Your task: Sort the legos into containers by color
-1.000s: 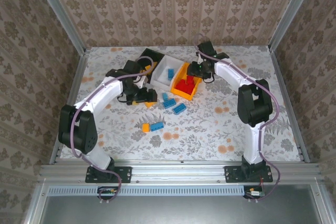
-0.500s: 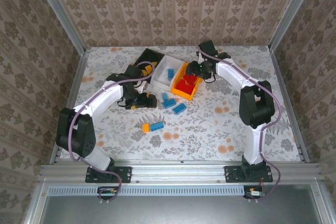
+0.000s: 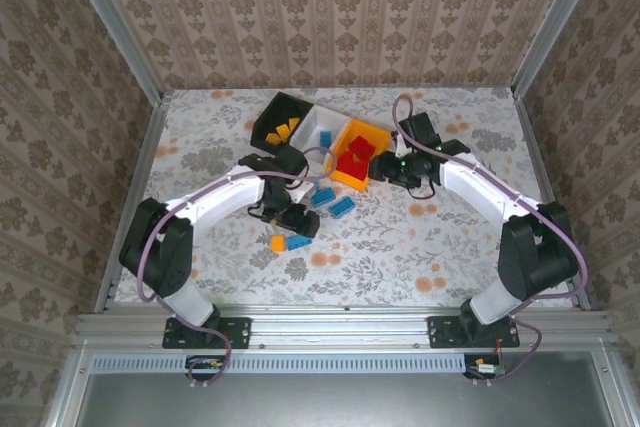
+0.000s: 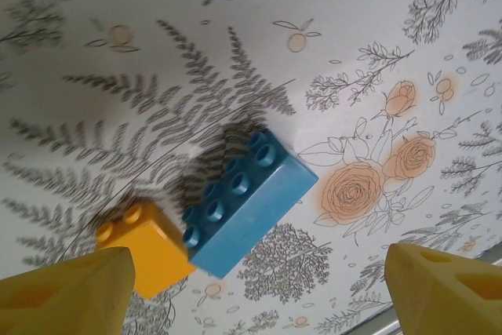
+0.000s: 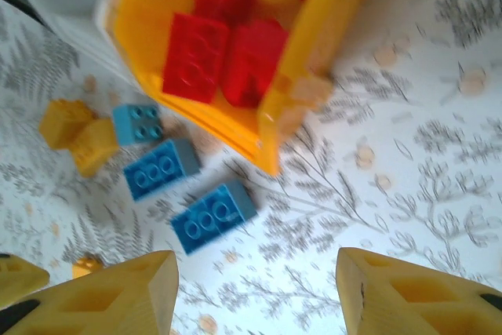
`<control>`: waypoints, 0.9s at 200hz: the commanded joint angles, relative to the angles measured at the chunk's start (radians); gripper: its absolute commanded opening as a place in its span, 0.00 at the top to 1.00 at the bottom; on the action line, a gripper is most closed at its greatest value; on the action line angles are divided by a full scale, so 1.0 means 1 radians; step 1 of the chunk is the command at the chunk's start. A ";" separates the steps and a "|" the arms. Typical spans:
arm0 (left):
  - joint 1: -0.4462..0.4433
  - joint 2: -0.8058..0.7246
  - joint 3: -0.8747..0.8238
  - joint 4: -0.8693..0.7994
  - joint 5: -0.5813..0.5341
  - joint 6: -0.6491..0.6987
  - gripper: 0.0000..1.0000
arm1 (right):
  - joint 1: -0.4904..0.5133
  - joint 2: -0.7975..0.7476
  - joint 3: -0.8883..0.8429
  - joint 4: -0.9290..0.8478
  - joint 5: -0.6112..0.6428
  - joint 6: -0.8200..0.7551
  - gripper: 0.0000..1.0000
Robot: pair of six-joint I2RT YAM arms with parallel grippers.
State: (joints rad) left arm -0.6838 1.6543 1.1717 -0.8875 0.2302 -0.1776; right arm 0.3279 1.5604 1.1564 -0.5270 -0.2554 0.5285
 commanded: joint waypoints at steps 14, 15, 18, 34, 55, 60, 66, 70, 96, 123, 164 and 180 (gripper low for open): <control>-0.035 0.076 0.032 -0.025 -0.038 0.109 0.17 | 0.001 -0.093 -0.061 0.004 0.024 0.017 0.43; -0.034 0.078 0.033 -0.024 -0.038 0.109 0.17 | 0.001 -0.094 -0.062 0.004 0.025 0.017 0.43; -0.037 0.082 0.034 -0.025 -0.040 0.112 0.18 | 0.001 -0.099 -0.066 0.003 0.027 0.016 0.43; -0.047 0.105 0.041 -0.024 -0.051 0.128 0.19 | 0.001 -0.127 -0.084 -0.002 0.040 0.017 0.43; -0.055 0.126 0.040 -0.026 -0.061 0.147 0.21 | -0.001 -0.160 -0.108 -0.004 0.055 0.022 0.43; -0.059 0.130 0.038 -0.024 -0.063 0.152 0.21 | -0.001 -0.161 -0.113 -0.004 0.057 0.023 0.43; -0.061 0.133 0.036 -0.021 -0.064 0.157 0.22 | 0.000 -0.162 -0.121 -0.004 0.060 0.026 0.43; -0.065 0.136 0.036 -0.020 -0.066 0.159 0.22 | 0.000 -0.184 -0.126 -0.004 0.063 0.028 0.43; -0.076 0.167 0.032 -0.014 -0.076 0.171 0.25 | -0.001 -0.217 -0.157 0.000 0.071 0.048 0.43; -0.076 0.190 0.023 -0.005 -0.080 0.171 0.34 | -0.001 -0.229 -0.171 0.005 0.071 0.073 0.43; -0.074 0.198 0.026 0.001 -0.083 0.174 0.59 | -0.001 -0.243 -0.179 0.006 0.080 0.090 0.43; -0.071 0.202 0.031 0.000 -0.083 0.176 0.67 | -0.001 -0.244 -0.177 0.004 0.080 0.094 0.43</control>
State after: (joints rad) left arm -0.7540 1.8442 1.1854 -0.8810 0.1539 -0.0181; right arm 0.3279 1.3434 0.9863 -0.5228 -0.2008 0.5995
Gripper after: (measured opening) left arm 0.379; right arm 0.569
